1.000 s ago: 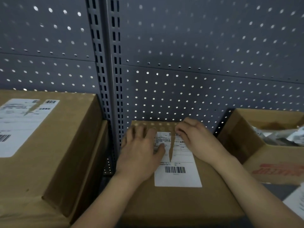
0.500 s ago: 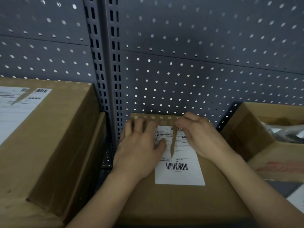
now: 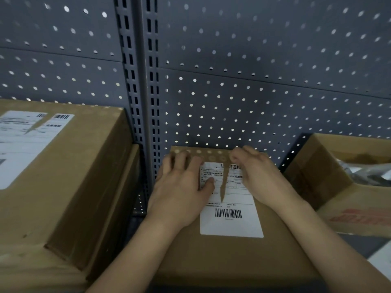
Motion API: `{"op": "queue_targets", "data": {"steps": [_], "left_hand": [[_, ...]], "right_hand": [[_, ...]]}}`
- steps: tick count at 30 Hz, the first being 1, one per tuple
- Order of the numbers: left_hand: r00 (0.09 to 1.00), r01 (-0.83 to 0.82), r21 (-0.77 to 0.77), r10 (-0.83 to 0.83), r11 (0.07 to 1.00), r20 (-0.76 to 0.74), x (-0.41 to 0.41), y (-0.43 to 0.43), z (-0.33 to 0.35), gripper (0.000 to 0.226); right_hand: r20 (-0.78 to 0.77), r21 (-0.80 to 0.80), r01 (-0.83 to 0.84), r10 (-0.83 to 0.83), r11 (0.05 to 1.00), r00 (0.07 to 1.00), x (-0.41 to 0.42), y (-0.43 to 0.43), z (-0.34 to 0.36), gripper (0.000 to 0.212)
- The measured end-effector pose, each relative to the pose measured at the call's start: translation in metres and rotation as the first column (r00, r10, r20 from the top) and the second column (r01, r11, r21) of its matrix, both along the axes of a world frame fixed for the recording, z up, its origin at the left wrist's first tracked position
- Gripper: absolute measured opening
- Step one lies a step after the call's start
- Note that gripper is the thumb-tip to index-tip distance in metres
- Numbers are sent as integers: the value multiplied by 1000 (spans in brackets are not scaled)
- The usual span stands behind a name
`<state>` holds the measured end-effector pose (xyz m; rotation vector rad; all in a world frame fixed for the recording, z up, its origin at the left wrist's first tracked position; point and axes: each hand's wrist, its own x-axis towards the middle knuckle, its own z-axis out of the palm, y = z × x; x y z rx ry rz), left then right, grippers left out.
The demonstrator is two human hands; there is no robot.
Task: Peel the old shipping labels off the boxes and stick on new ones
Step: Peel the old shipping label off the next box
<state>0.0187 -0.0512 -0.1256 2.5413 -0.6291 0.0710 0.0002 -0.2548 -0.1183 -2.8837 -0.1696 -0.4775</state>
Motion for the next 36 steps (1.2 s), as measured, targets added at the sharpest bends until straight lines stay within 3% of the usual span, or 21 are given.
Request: {"op": "queue_targets", "data": {"steps": [3, 8, 21, 25, 31, 36], "left_hand": [[1000, -1, -9, 1, 1000, -3, 0, 0, 1, 48], [1000, 5, -13, -5, 1000, -9, -1, 0, 1, 49], [1000, -2, -16, 2, 1000, -5, -1, 0, 1, 48], [1000, -7, -20, 7, 1000, -6, -1, 0, 1, 47], [1000, -11, -27, 11, 1000, -3, -2, 0, 1, 46], [1000, -12, -23, 12, 1000, -14, -2, 0, 2, 47]], "right_hand": [[5, 80, 10, -10, 997, 1000, -3, -1, 0, 30], [34, 61, -35, 33, 998, 999, -2, -1, -2, 10], [-11, 94, -28, 29, 995, 1000, 0, -2, 3, 10], [-61, -22, 1, -2, 1000, 998, 5, 2, 5, 10], [-109, -109, 49, -61, 993, 992, 7, 4, 4, 29], [-79, 48, 45, -41, 998, 996, 2, 1, 3, 21]]}}
